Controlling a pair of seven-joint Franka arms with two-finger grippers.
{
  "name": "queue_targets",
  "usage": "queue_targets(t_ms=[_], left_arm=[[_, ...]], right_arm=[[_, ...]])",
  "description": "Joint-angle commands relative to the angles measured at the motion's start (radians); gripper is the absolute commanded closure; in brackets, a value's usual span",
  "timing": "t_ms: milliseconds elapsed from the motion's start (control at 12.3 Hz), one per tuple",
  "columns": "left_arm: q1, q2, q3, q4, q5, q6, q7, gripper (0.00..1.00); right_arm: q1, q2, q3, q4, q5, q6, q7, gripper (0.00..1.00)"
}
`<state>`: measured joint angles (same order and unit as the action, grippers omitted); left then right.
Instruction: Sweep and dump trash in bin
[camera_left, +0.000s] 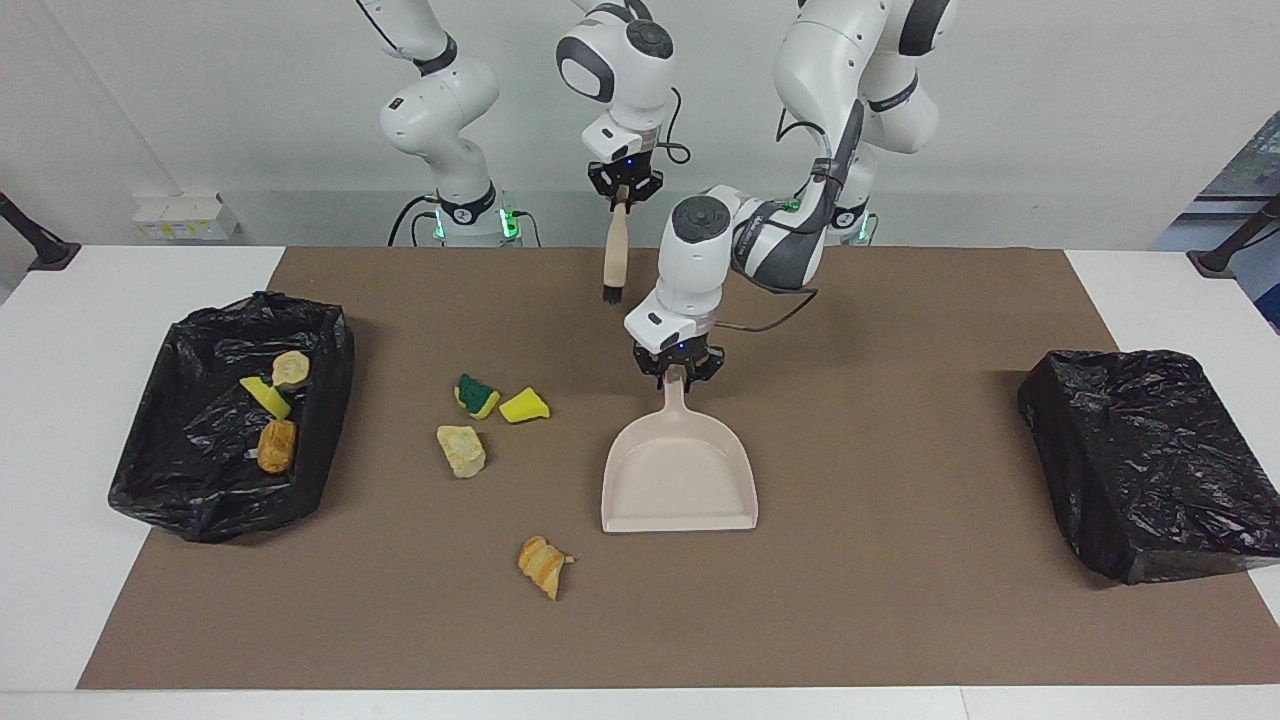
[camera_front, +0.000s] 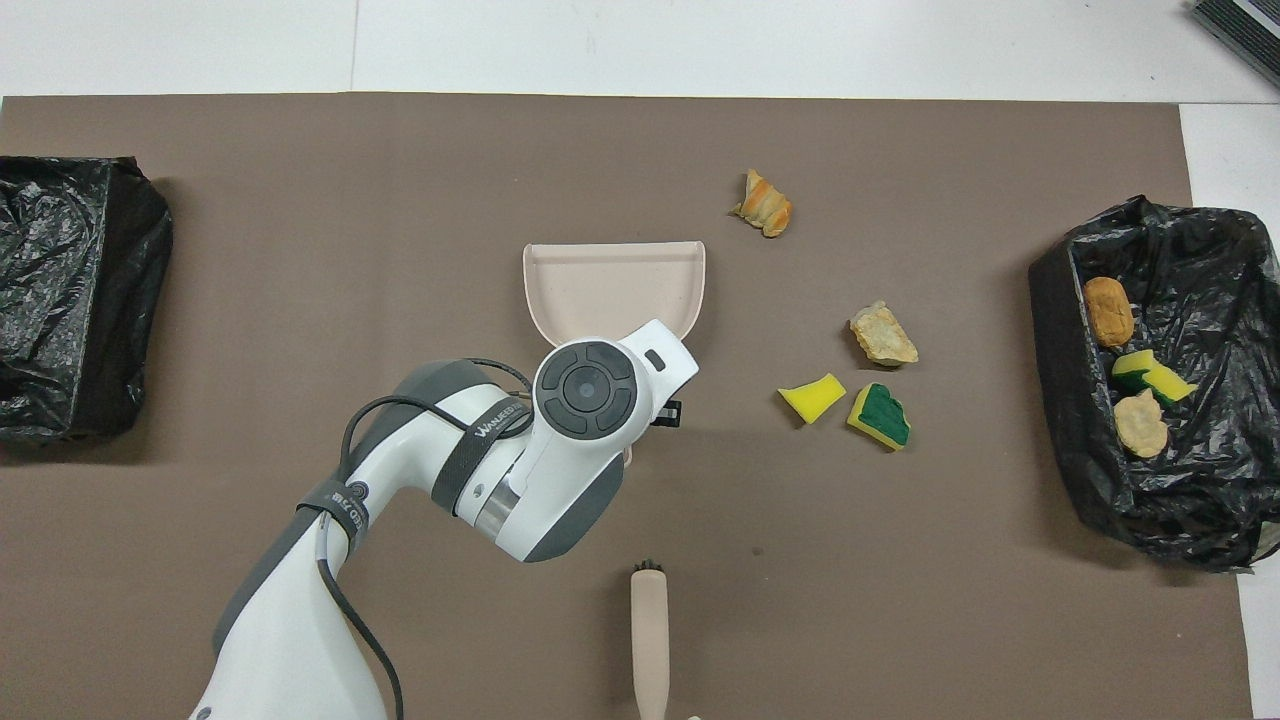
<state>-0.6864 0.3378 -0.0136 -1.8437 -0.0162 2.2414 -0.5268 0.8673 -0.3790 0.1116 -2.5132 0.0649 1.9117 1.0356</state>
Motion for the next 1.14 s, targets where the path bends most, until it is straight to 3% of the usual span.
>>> queue_targets(t_ms=[0,407,569,813,1057], left_arm=[[0.036,-0.036,0.017,0.037,0.01,-0.069,0.016,1.0],[0.071,-0.094,0.038,-0.001,0.021,-0.195,0.403,1.0],[0.109,-0.111,0.038,-0.035,0.021,-0.213,0.607,1.0],[0.181,-0.118,0.038,-0.069,0.021,-0.21,0.761,0.99],[0.252,-0.118,0.037,-0.077,0.021,-0.217,0.83,0.96]], right_arm=[[-0.167,-0.041,0.002,-0.016,-0.078,-0.049,-0.135,1.0],[-0.498,0.017,0.003,-0.015,-0.252,0.036,-0.463,1.0],[-0.627,0.057,0.003,-0.016,-0.278,0.145,-0.633,1.0],[-0.822,0.138,0.003,0.005,-0.289,0.305,-0.97,1.0],[-0.867,0.204,0.002,0.088,-0.345,0.303,-1.169,1.0]])
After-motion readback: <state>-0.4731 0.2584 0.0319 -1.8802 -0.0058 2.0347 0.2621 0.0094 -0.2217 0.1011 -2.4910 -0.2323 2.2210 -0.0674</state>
